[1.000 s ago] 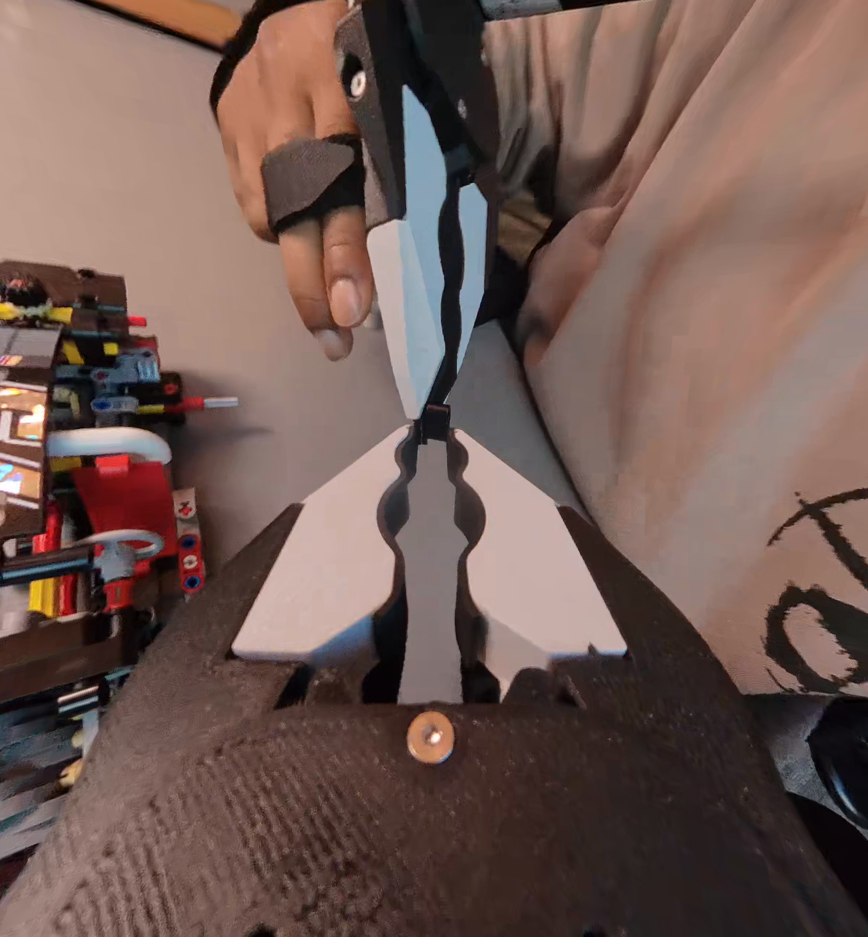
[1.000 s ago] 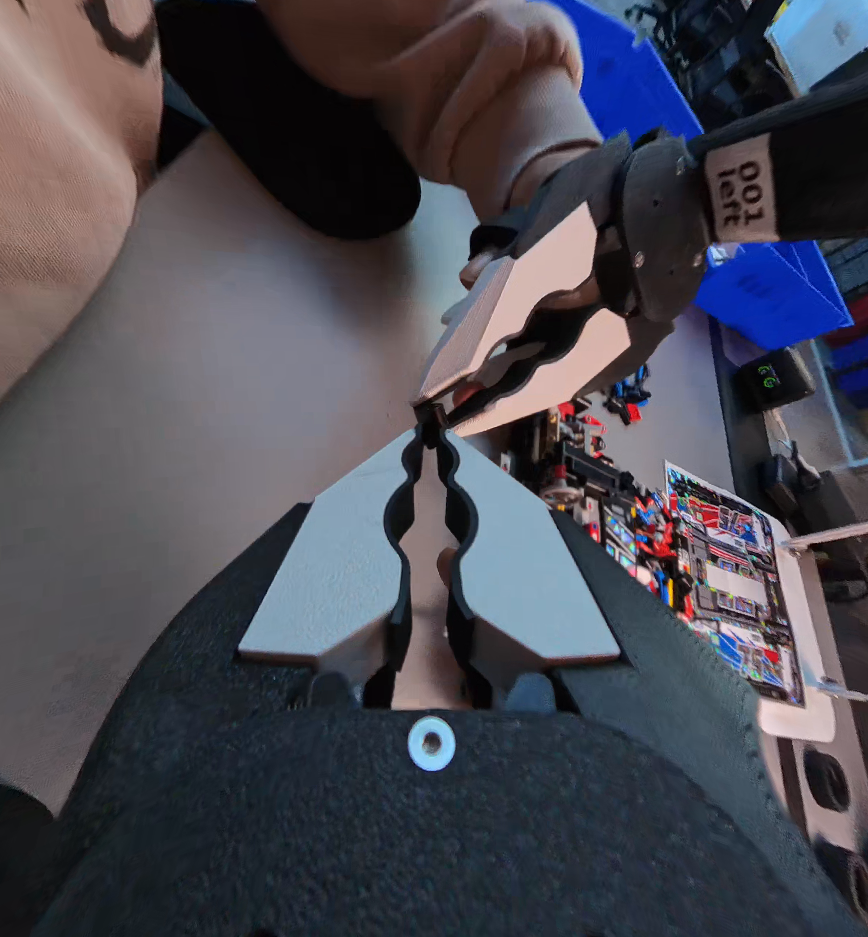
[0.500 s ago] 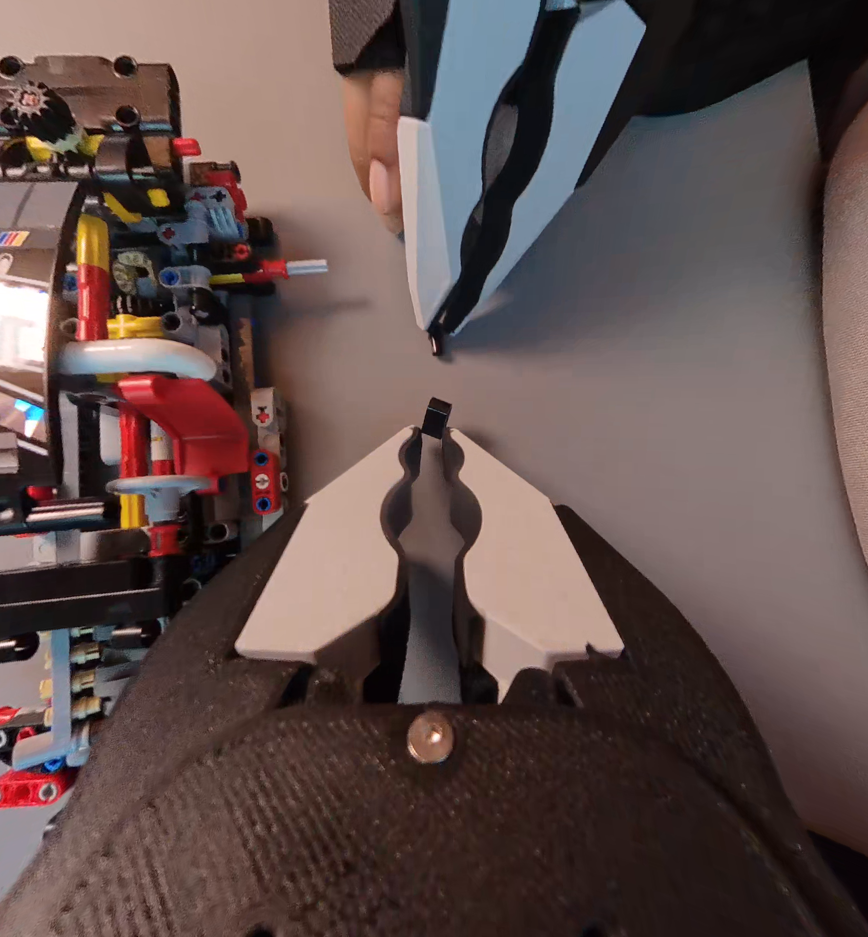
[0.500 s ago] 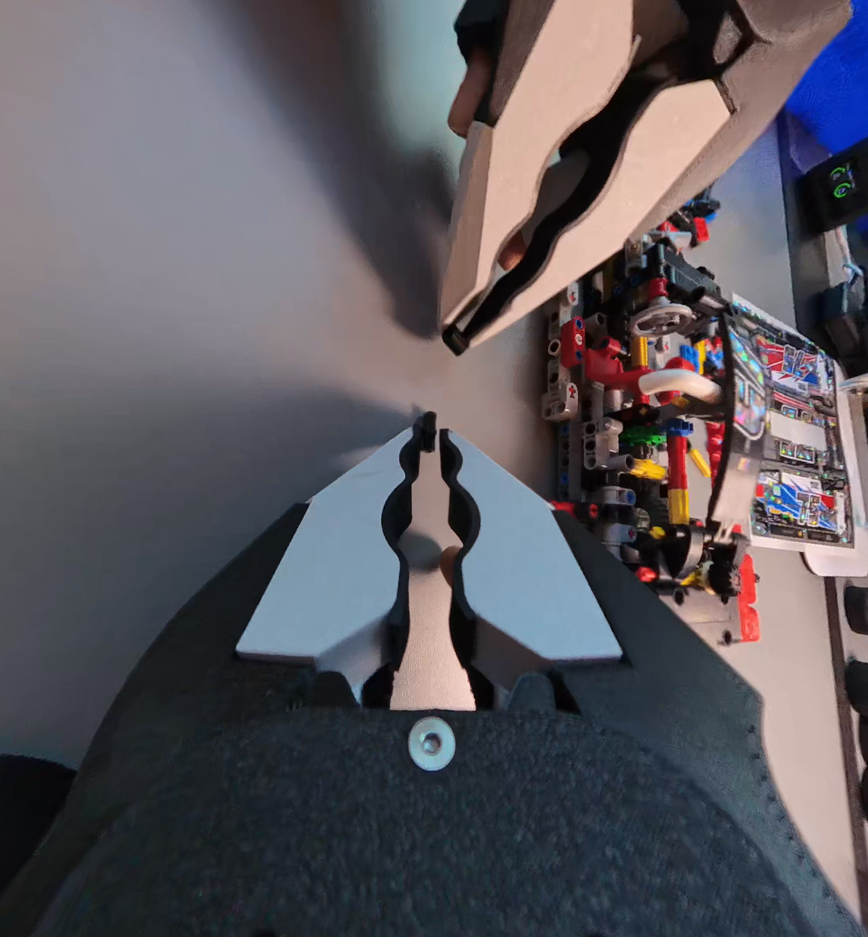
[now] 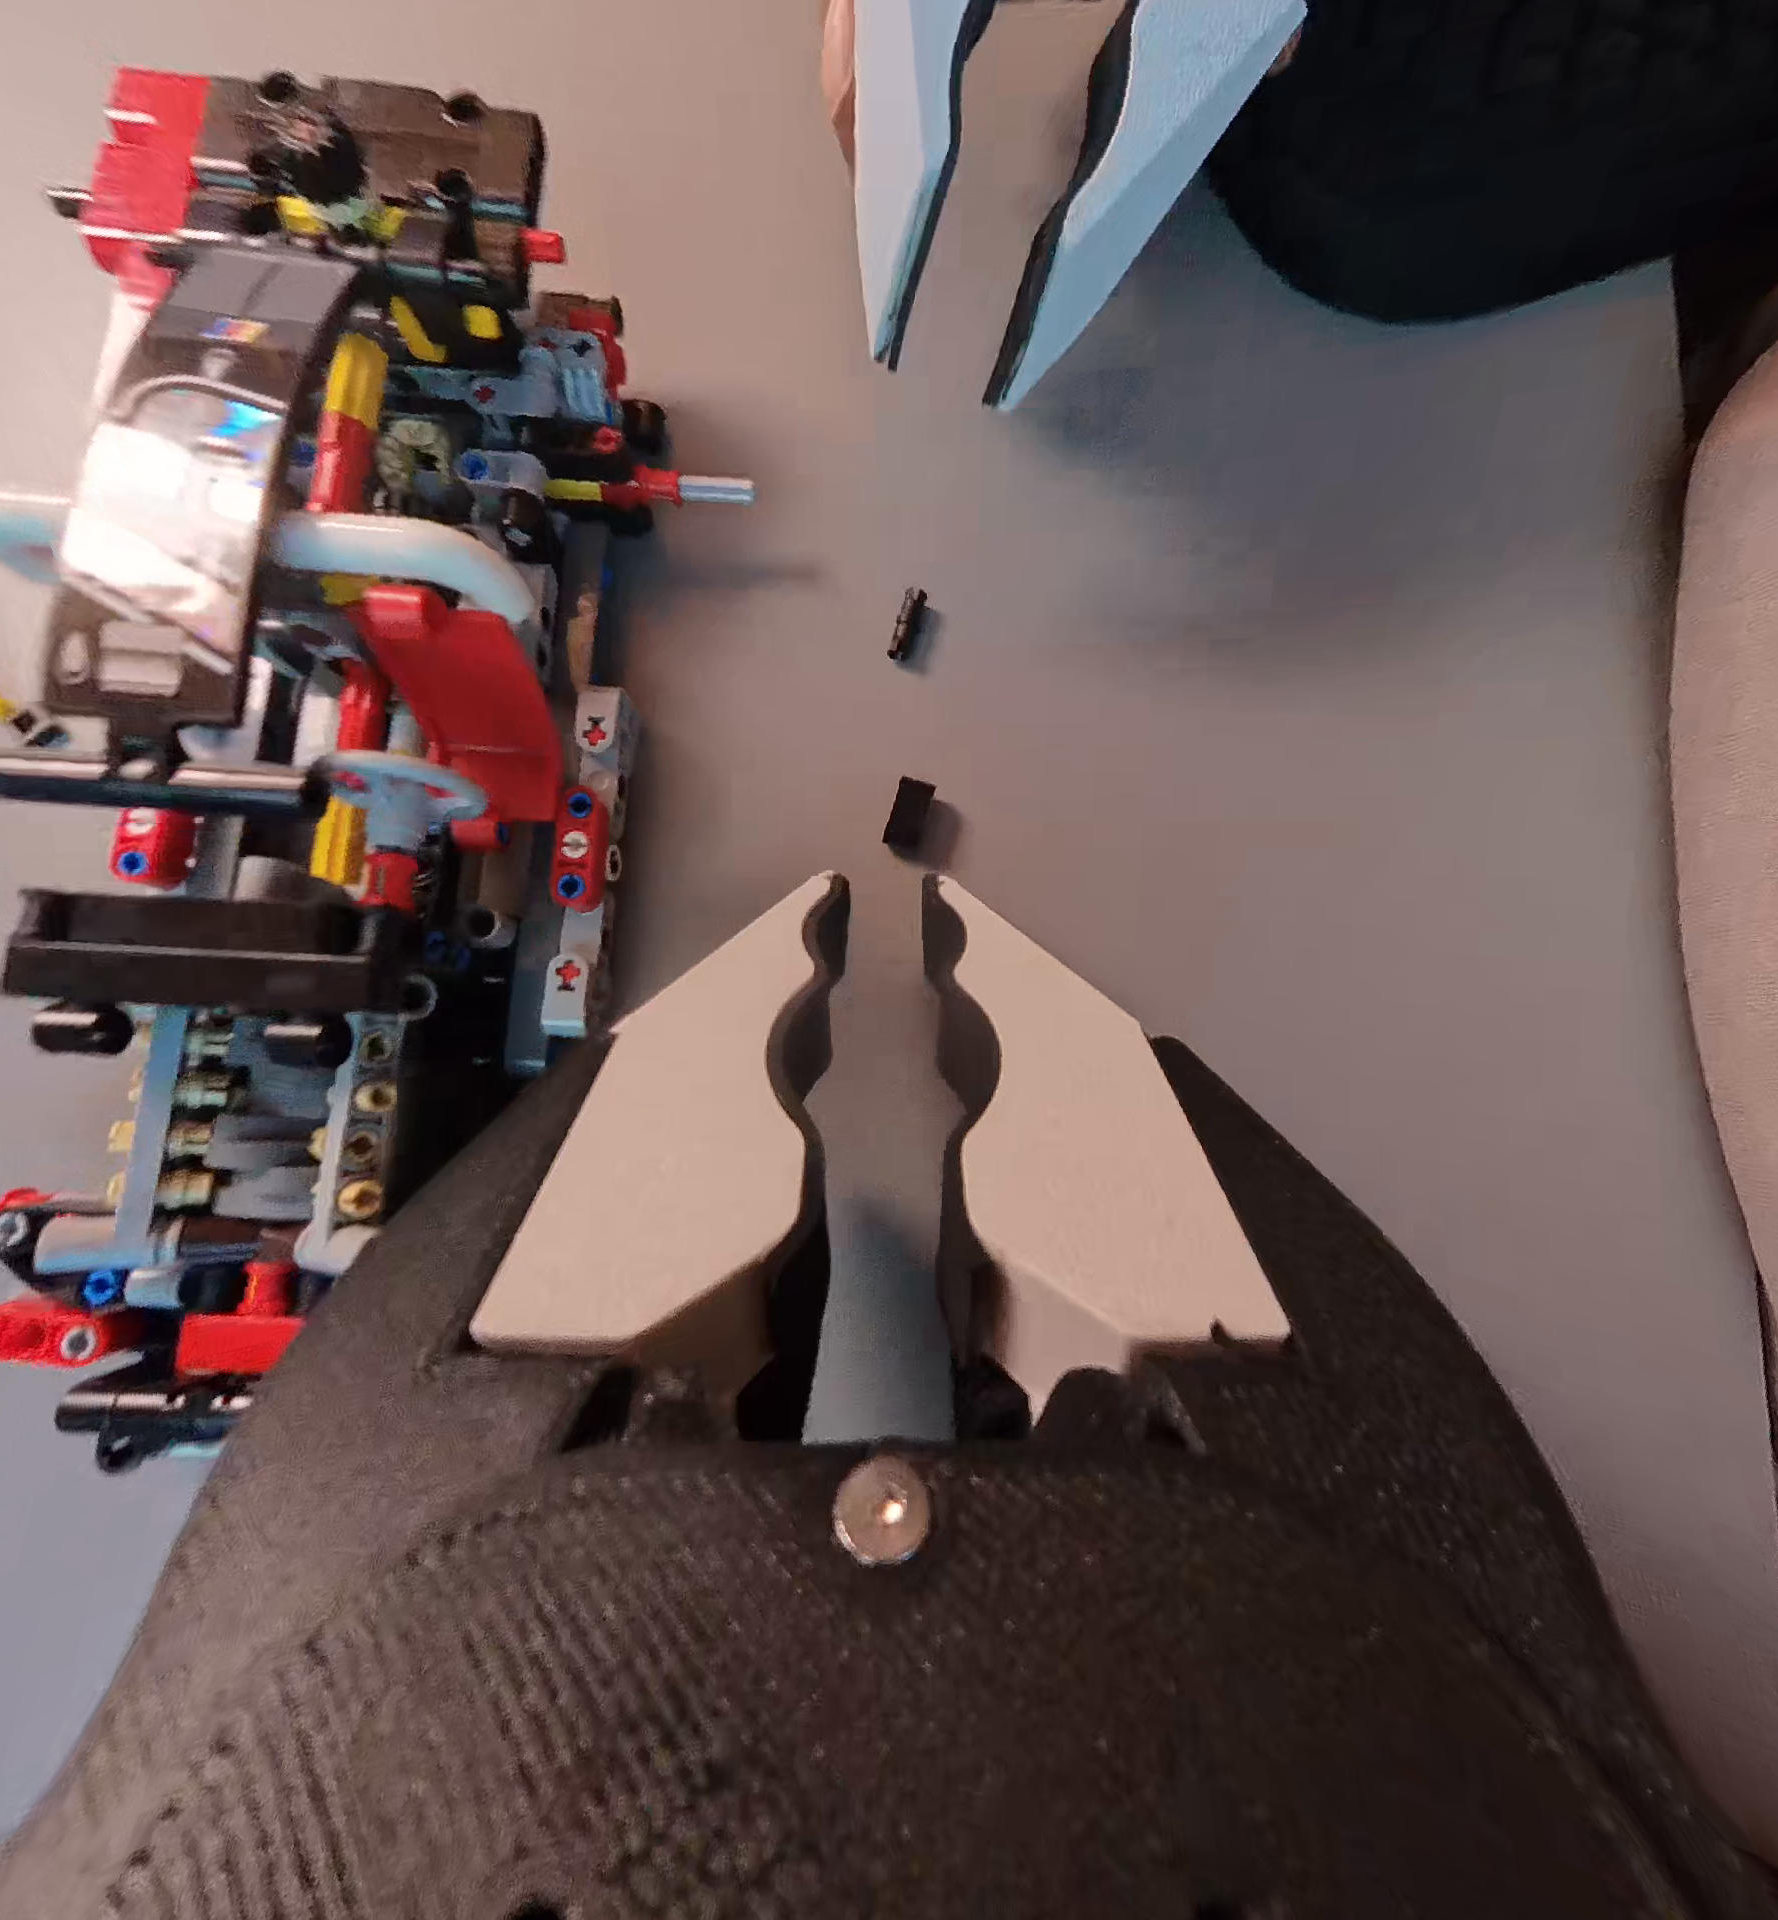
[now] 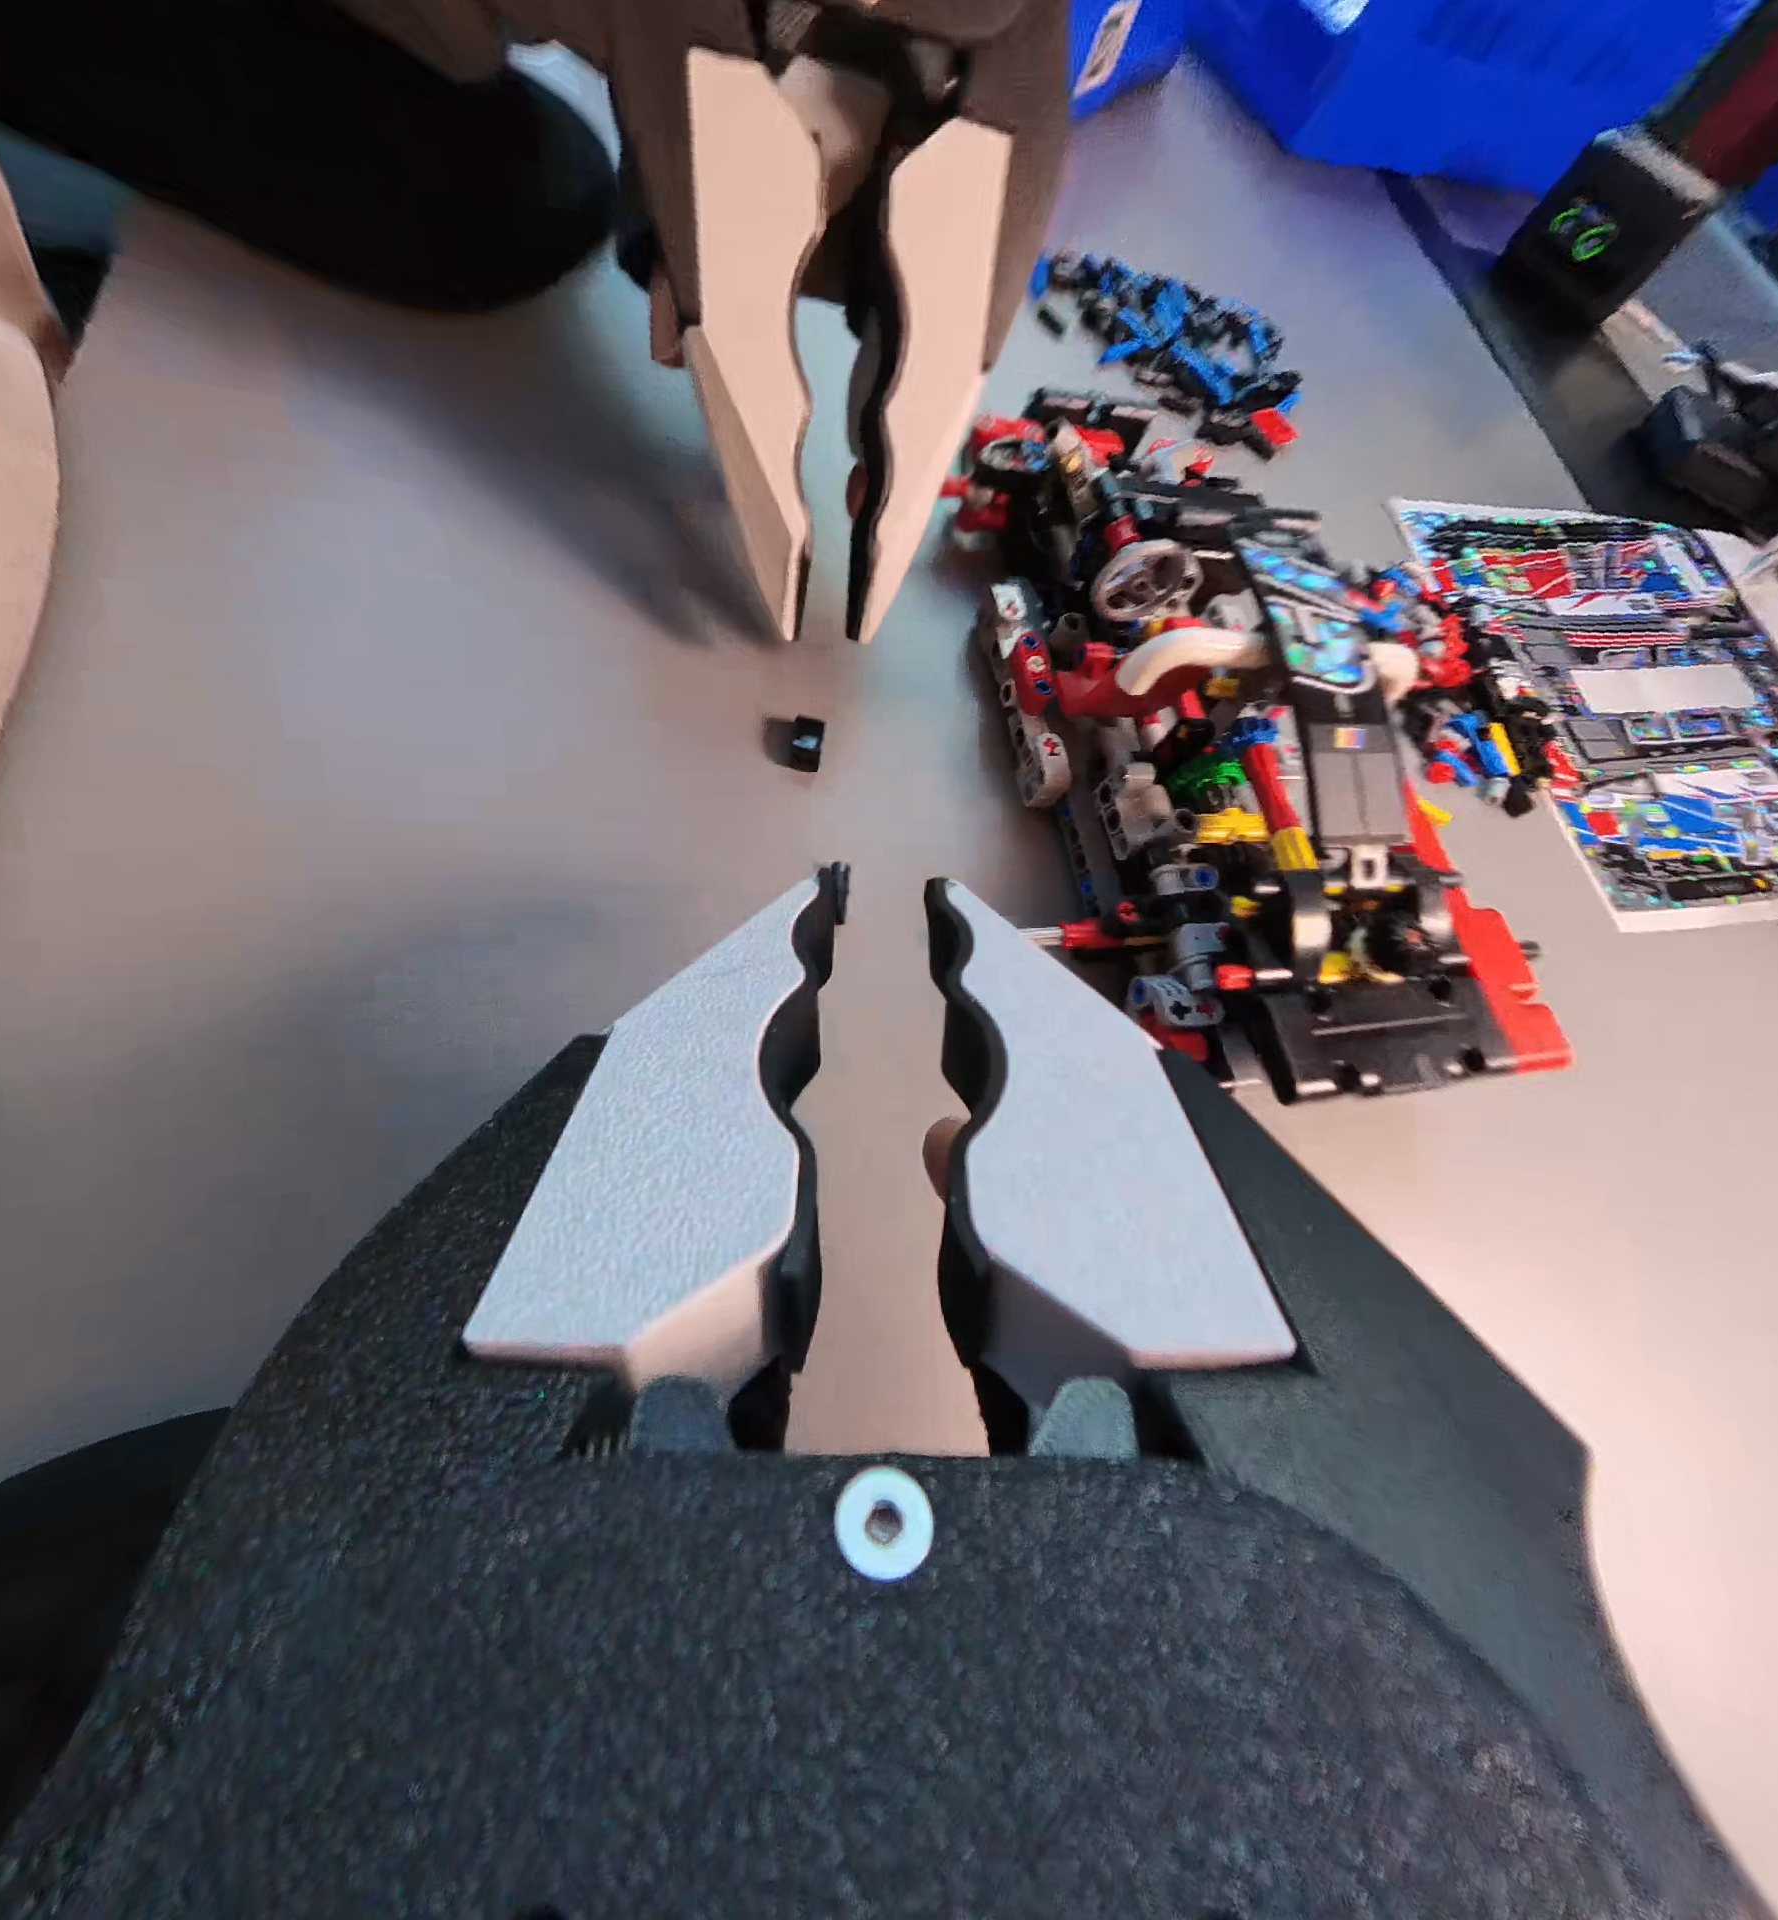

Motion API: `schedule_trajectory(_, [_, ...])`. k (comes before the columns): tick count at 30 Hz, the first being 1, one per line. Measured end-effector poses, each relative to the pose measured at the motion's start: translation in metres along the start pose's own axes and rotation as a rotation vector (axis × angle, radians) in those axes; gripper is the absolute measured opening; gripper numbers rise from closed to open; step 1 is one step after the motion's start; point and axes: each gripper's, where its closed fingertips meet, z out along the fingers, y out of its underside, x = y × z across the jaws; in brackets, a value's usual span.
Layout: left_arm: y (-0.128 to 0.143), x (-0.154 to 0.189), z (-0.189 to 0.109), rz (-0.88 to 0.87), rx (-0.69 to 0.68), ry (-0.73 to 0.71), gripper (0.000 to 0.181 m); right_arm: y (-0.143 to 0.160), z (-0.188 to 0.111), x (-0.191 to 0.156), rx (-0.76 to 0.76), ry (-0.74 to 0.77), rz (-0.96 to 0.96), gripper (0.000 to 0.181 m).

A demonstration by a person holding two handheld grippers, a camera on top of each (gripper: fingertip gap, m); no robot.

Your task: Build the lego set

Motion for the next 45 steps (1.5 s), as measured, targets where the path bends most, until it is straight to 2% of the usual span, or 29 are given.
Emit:
schedule_trajectory(3, [-0.017, -0.018, -0.028, -0.068, 0.228, -0.131, 0.022, -0.013, -0.023, 0.024, 0.162, 0.092, 0.124, 0.016])
schedule_trajectory(7, [-0.031, -0.052, -0.085, -0.209, 0.604, -0.357, 0.038, -0.018, -0.054, 0.072, 0.372, 0.284, 0.287, 0.017])
schedule_trajectory(10, [-0.023, -0.075, -0.12, -0.257, 0.718, -0.514, 0.046, -0.013, -0.069, 0.104, 0.456, 0.403, 0.374, 0.02])
schedule_trajectory(13, [-0.016, -0.089, -0.143, -0.28, 0.78, -0.628, 0.047, -0.008, -0.073, 0.128, 0.466, 0.485, 0.413, 0.025])
schedule_trajectory(18, [-0.002, -0.103, -0.153, -0.309, 0.781, -0.731, 0.042, -0.02, -0.066, 0.152, 0.465, 0.539, 0.373, 0.025])
schedule_trajectory(25, [0.012, -0.116, -0.156, -0.352, 0.757, -0.801, 0.035, -0.029, -0.046, 0.173, 0.474, 0.528, 0.365, 0.017])
schedule_trajectory(28, [0.023, -0.124, -0.159, -0.403, 0.731, -0.844, 0.032, -0.054, -0.039, 0.196, 0.473, 0.548, 0.331, 0.012])
schedule_trajectory(32, [0.027, -0.124, -0.161, -0.413, 0.718, -0.86, 0.031, -0.121, -0.021, 0.251, 0.499, 0.601, 0.268, 0.006])
schedule_trajectory(36, [0.026, -0.12, -0.161, -0.348, 0.679, -0.907, 0.028, -0.194, 0.005, 0.322, 0.5, 0.697, 0.15, 0.0])
schedule_trajectory(38, [0.025, -0.119, -0.162, -0.338, 0.677, -0.906, 0.028, -0.219, 0.02, 0.358, 0.478, 0.724, 0.137, 0.0])
schedule_trajectory(42, [0.025, -0.118, -0.163, -0.321, 0.673, -0.911, 0.028, -0.244, 0.042, 0.421, 0.36, 0.804, 0.084, 0.0])
schedule_trajectory(45, [0.025, -0.118, -0.163, -0.317, 0.667, -0.912, 0.027, -0.24, 0.057, 0.451, 0.232, 0.828, 0.082, 0.0])
